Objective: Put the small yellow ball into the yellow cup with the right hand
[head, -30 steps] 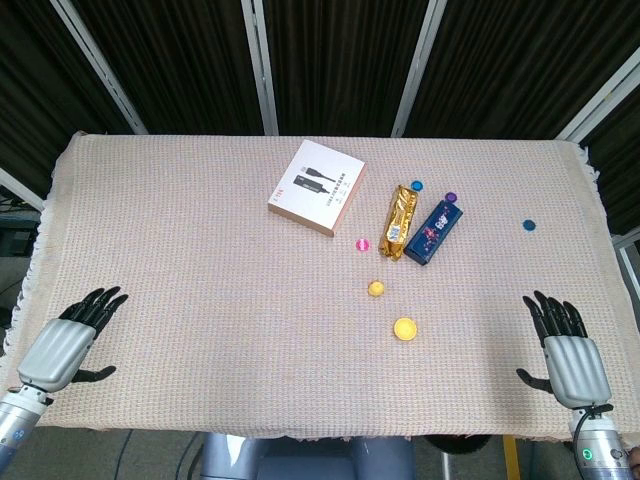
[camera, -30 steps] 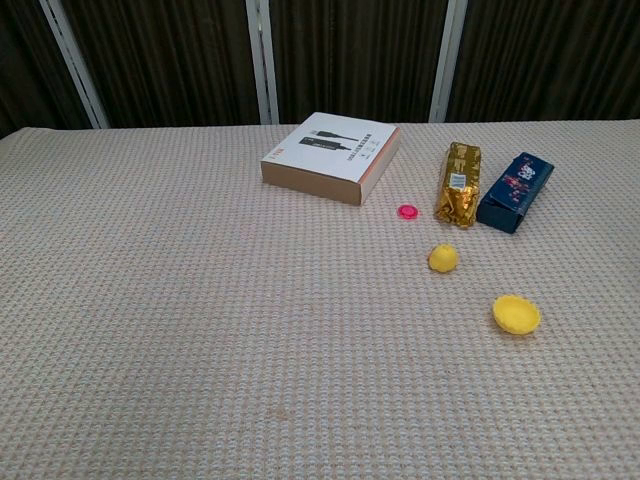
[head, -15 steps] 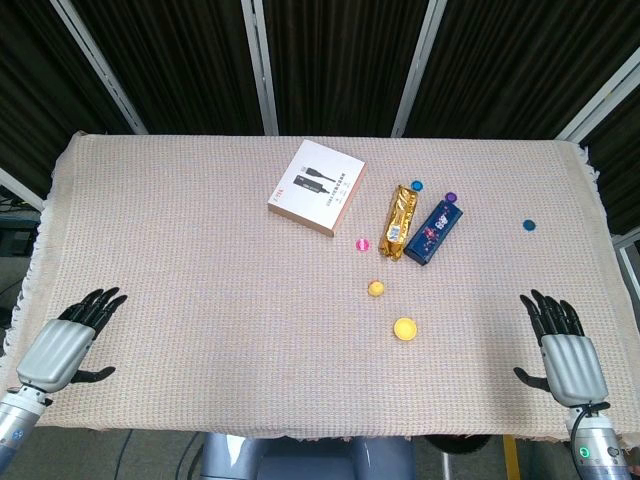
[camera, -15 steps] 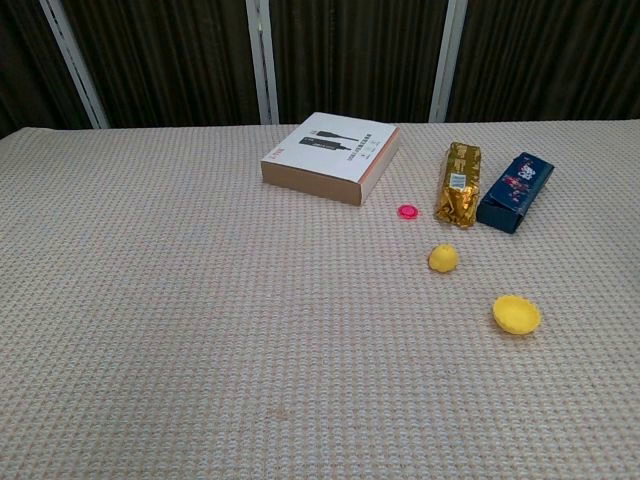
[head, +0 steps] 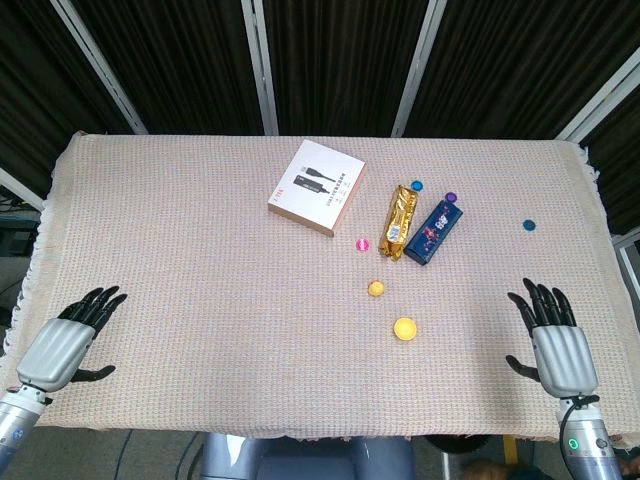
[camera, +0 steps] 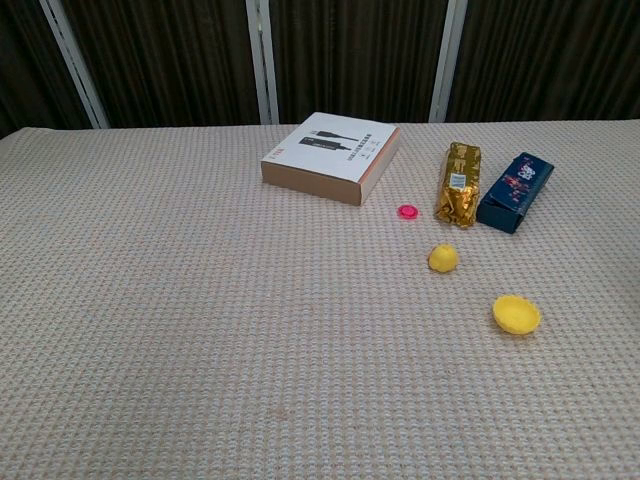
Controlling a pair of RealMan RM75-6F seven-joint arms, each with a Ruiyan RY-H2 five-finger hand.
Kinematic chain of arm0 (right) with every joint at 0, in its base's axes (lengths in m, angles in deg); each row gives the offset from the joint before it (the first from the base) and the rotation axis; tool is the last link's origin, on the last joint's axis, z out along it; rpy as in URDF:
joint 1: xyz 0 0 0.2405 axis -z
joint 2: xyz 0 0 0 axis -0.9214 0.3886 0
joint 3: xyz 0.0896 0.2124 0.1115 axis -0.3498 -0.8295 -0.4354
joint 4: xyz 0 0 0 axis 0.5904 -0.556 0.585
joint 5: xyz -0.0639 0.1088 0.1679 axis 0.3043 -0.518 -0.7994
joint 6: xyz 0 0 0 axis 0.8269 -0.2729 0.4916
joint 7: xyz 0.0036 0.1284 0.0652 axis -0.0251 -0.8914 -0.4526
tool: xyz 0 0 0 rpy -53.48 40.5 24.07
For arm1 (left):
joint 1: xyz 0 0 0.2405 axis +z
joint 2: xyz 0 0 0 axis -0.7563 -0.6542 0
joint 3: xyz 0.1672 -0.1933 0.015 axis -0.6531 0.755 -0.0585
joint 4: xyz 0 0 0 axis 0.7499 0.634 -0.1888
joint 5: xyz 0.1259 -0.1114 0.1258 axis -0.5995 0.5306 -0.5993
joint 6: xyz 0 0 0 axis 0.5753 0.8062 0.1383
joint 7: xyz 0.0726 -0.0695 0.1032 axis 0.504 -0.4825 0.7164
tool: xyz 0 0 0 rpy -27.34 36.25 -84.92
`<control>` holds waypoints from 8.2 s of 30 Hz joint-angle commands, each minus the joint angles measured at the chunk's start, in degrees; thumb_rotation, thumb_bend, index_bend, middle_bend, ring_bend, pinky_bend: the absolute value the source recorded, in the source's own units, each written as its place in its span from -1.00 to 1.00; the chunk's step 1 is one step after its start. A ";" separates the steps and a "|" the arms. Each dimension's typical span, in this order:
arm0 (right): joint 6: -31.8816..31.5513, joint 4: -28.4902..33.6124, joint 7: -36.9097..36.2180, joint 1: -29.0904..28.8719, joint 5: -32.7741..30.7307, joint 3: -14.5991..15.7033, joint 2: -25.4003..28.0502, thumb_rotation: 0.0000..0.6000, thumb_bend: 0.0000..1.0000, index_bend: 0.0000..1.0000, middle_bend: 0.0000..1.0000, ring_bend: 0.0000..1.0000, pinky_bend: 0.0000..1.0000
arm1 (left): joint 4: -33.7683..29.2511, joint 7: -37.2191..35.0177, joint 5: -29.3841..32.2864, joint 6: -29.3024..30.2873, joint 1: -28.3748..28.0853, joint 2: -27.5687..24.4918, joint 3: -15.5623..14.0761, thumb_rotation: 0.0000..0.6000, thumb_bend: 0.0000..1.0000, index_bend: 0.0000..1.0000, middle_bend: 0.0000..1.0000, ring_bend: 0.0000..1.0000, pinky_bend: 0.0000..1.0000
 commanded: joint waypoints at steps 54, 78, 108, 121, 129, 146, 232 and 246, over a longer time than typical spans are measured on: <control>19.13 -28.50 15.27 -27.25 -23.67 -13.11 -37.92 1.00 -0.60 -0.43 -1.00 -1.00 -1.00 | 0.68 -3.18 -4.61 0.76 -1.10 0.18 -0.88 1.00 -1.00 -1.00 -1.00 -1.00 -0.59; 16.31 -25.67 20.22 -28.14 -24.13 -11.00 -41.58 1.00 -0.56 -0.35 -1.00 -1.00 -1.00 | 0.74 -3.26 -4.00 1.28 -1.10 0.23 -0.41 1.00 -1.00 -1.00 -1.00 -1.00 -0.59; 17.57 -31.36 14.52 -28.39 -22.48 -10.51 -41.37 1.00 -0.48 -0.11 -1.00 -1.00 -1.00 | 0.30 -4.03 -4.47 1.05 -1.34 -0.23 -0.77 1.00 -1.00 -1.00 -1.00 -1.00 -0.59; 18.18 -33.01 13.34 -28.87 -22.08 -10.74 -41.83 1.00 -0.45 -0.10 -1.00 -1.00 -1.00 | 0.35 -4.35 -4.67 1.03 -1.39 -0.29 -0.89 1.00 -1.00 -1.00 -1.00 -1.00 -0.59; 19.11 -34.53 11.90 -28.99 -21.75 -10.56 -41.82 1.00 -0.38 -0.11 -1.00 -1.00 -1.00 | 0.29 -4.62 -4.81 0.88 -1.51 -0.32 -0.97 1.00 -1.00 -1.00 -1.00 -1.00 -0.59; 20.08 -35.10 10.19 -28.61 -21.63 -10.40 -40.82 1.00 -0.32 -0.22 -1.00 -1.00 -1.00 | 0.02 -4.86 -4.75 0.42 -1.77 -0.53 -1.06 1.00 -1.00 -1.00 -1.00 -1.00 -0.59; 1.65 -12.40 20.71 -13.04 -15.83 -2.42 -33.23 1.00 -0.32 -0.05 -1.00 -1.00 -1.00 | 0.55 -2.61 -3.40 2.12 -0.91 0.05 -0.08 1.00 -1.00 -1.00 -1.00 -1.00 -0.59; 2.58 -12.81 23.74 -12.95 -16.66 -2.19 -36.15 1.00 -0.32 -0.05 -1.00 -1.00 -1.00 | 0.60 -2.67 -2.49 2.28 -0.65 0.28 0.30 1.00 -1.00 -1.00 -1.00 -1.00 -0.59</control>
